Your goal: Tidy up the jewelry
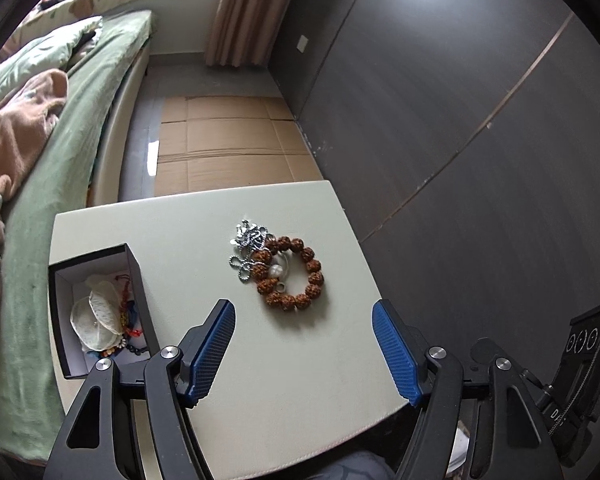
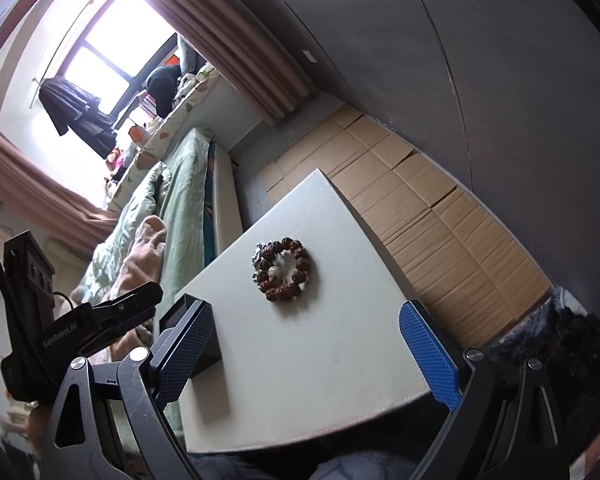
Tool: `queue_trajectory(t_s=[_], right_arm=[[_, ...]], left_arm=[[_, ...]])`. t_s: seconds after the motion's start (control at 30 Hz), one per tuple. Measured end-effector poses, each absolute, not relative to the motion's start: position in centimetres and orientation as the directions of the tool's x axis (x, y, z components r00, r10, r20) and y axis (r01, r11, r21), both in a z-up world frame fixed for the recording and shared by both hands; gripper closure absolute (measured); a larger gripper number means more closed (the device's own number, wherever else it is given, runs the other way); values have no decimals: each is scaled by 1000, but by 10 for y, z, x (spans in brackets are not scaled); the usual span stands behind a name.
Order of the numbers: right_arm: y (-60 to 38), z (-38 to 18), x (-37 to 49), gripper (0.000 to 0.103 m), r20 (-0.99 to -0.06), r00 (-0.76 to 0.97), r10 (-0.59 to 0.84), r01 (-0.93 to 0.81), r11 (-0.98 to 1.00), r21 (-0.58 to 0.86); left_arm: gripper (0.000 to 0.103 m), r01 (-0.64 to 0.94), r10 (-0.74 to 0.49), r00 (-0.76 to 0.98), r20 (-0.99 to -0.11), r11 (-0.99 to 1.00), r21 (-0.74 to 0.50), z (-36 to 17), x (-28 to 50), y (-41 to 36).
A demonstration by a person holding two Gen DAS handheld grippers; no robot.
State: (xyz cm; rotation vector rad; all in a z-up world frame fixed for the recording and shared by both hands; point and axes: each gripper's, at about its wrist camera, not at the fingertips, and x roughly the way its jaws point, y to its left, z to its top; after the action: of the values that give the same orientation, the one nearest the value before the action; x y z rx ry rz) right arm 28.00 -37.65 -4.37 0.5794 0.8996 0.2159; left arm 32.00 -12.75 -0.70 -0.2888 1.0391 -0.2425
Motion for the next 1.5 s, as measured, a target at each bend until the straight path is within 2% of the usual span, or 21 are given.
queue_trajectory(t_s=[0.07, 0.1, 0.17, 0.43, 0.57, 0.87, 0.93, 0.97, 1.07, 1.1, 1.23, 1.33, 1.5], right_arm=[[-373, -49, 285, 10, -679, 606, 415, 76, 819, 569], [-372, -51, 286, 16, -678, 602, 423, 77, 814, 576], [-368, -52, 285, 18, -680, 598, 424, 71, 817, 572], [-358, -40, 276, 18, -675, 625, 391, 78, 830, 553], [-345, -33, 275, 18, -693, 630, 351, 113, 841, 529], [-325, -38, 300, 18, -726, 606, 326, 120, 864, 488], [-325, -49, 314, 18, -728, 594, 341, 122, 857, 501], [-325, -56, 322, 19, -730, 586, 352, 122, 852, 509], [-327, -78, 350, 41, -744, 538, 395, 132, 833, 538], [-328, -84, 359, 43, -748, 524, 407, 132, 829, 544], [-327, -101, 392, 43, -781, 471, 410, 120, 847, 517], [-324, -113, 408, 52, -791, 446, 418, 104, 854, 510], [-307, -136, 419, 52, -814, 392, 428, 77, 867, 493]], left_arm=[[31, 60, -333, 486, -808, 935, -349, -9, 322, -125], [31, 58, -324, 484, -813, 939, -339, -9, 323, -124], [31, 54, -307, 482, -821, 945, -321, -7, 324, -123], [31, 108, -316, 501, -806, 946, -305, 4, 315, -119], [31, 73, -330, 487, -809, 938, -339, -2, 312, -106], [31, 19, -286, 486, -826, 948, -317, -16, 338, -97], [36, 0, -279, 478, -833, 948, -318, -21, 350, -94], [39, -15, -271, 475, -837, 949, -316, -23, 356, -92], [41, -49, -255, 466, -847, 949, -313, -29, 375, -89], [42, -52, -247, 464, -850, 951, -305, -31, 383, -91], [48, -44, -231, 445, -865, 959, -279, -46, 407, -101], [49, -34, -217, 423, -880, 966, -255, -63, 423, -108], [50, -17, -206, 378, -903, 973, -229, -93, 438, -113]])
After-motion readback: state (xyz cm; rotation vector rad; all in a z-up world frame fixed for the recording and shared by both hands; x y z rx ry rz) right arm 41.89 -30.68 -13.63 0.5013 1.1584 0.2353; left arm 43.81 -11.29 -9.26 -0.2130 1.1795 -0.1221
